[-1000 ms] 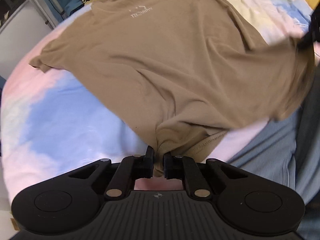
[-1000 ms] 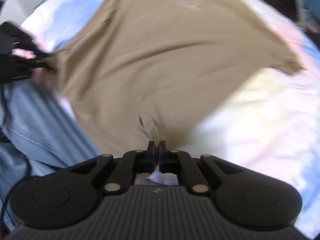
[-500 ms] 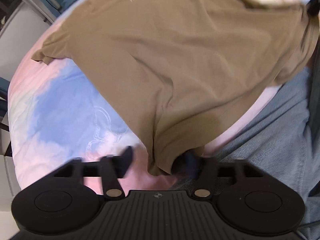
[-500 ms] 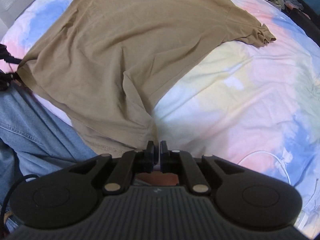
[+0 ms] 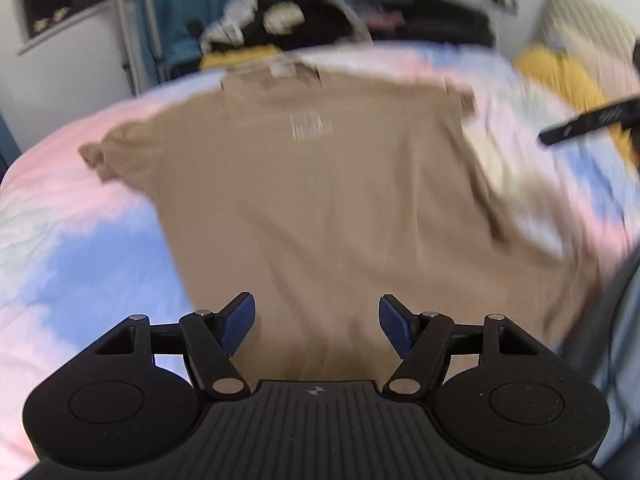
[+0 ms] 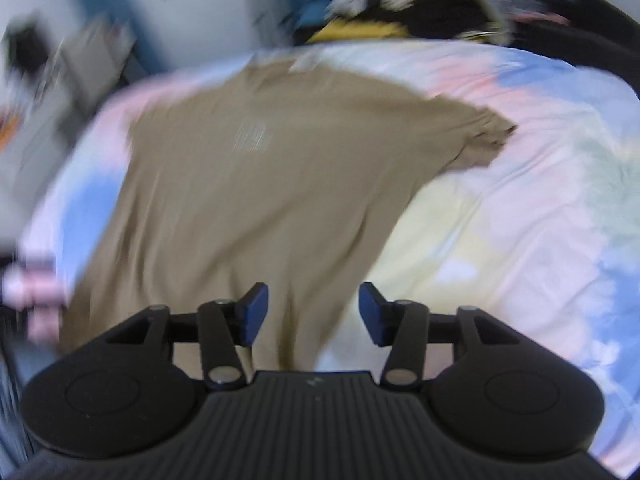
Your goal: Fold clothes
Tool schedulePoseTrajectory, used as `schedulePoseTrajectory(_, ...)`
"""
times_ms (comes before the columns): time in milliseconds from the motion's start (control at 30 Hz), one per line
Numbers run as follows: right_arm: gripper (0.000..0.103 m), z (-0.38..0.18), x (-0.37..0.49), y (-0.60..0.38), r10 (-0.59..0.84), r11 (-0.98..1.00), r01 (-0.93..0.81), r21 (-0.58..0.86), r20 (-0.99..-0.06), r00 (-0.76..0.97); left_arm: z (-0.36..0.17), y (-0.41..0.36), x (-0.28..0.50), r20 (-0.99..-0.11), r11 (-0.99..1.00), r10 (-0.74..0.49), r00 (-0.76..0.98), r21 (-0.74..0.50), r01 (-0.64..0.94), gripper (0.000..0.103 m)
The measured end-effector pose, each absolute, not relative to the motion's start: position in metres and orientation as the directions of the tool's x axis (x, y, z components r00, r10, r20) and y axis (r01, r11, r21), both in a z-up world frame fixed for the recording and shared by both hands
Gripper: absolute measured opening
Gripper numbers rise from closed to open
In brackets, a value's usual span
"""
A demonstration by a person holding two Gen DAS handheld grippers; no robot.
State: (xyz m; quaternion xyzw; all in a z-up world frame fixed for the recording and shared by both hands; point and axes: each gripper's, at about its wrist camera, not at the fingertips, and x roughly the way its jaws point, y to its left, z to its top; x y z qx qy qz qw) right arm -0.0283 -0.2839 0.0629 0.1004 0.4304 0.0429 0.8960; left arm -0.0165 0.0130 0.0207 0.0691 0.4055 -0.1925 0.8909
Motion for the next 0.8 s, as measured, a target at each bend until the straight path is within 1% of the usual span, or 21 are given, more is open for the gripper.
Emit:
schedulePoseTrajectory(67, 0.057, 0.048, -0.011, -0.301, 0.156, 0.952, 0.1, 0.29, -0.738, 0.656, 0.017, -0.001, -0.006, -0.717, 0.922, -0.316, 0.622, -0.076, 0.381, 0.079)
schedulePoseTrajectory(100, 0.057, 0.038, -0.002, -0.308, 0.155, 0.939, 0.136, 0.316, -0.739, 0.655, 0.014, -0.008, -0.002, -0.701, 0.922, -0.331, 0.631, -0.098, 0.375, 0.079)
schedulePoseTrajectory(233, 0.057, -0.004, 0.025, -0.339, 0.166, 0.878, 0.259, 0.403, -0.762, 0.626, -0.012, -0.046, 0.009, -0.682, 0.875, -0.437, 0.587, -0.172, 0.452, 0.079)
schedulePoseTrajectory(367, 0.057, -0.016, 0.043, -0.362, 0.191, 0.833, 0.271, 0.482, -0.71, 0.678, -0.04, -0.081, 0.021, -0.666, 0.818, -0.53, 0.525, -0.239, 0.523, 0.079)
schedulePoseTrajectory(500, 0.057, -0.031, 0.067, -0.383, 0.177, 0.788, 0.301, 0.538, -0.665, 0.726, -0.062, -0.092, 0.037, -0.679, 0.811, -0.542, 0.495, -0.268, 0.52, 0.079)
schedulePoseTrajectory(700, 0.057, -0.062, 0.11, -0.426, 0.1, 0.701, 0.371, 0.61, -0.598, 0.795, -0.071, -0.071, 0.053, -0.652, 0.824, -0.559, 0.513, -0.365, 0.433, 0.079)
schedulePoseTrajectory(800, 0.055, -0.078, 0.129, -0.442, 0.084, 0.664, 0.384, 0.642, -0.574, 0.814, -0.07, -0.062, 0.06, -0.634, 0.83, -0.555, 0.538, -0.387, 0.402, 0.079)
